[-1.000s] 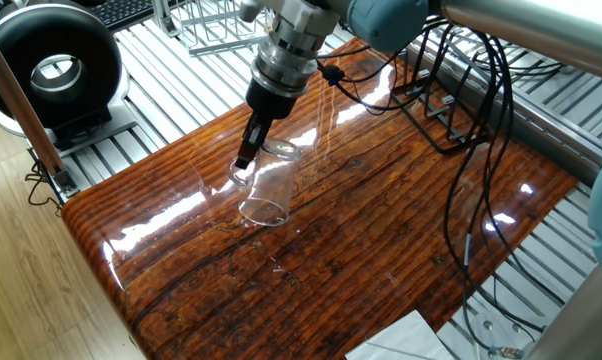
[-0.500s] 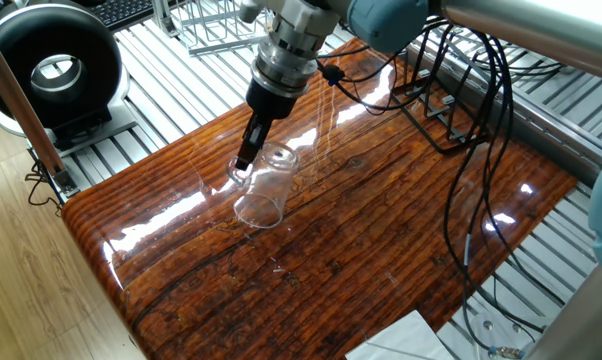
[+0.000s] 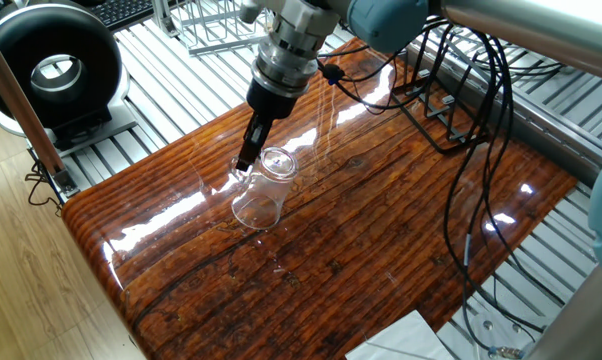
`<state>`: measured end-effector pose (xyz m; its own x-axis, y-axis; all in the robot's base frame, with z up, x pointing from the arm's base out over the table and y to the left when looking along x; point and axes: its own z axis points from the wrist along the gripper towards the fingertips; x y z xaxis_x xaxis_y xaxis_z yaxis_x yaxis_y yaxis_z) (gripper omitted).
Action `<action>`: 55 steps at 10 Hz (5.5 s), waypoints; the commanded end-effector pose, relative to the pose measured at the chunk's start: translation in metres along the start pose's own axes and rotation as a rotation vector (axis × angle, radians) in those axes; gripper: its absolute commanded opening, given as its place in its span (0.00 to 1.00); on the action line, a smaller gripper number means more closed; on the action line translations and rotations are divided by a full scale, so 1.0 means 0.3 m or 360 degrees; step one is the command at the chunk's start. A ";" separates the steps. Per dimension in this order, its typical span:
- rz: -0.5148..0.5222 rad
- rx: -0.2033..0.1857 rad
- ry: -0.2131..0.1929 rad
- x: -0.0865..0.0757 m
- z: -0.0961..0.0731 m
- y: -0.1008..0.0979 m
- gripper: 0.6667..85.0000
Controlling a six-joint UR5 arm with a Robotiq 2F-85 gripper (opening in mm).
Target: Take the cup off the cup rack
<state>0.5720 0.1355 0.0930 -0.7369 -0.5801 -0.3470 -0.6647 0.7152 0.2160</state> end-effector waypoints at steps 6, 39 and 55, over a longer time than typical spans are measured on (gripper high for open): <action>-0.0341 0.0229 0.0134 0.069 -0.023 -0.087 0.64; -0.0237 0.0573 0.0373 0.143 -0.048 -0.038 0.78; -0.0233 0.0709 0.0464 0.195 -0.068 -0.067 0.79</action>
<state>0.5397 0.0714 0.0872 -0.6739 -0.7380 -0.0349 -0.7038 0.6556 -0.2737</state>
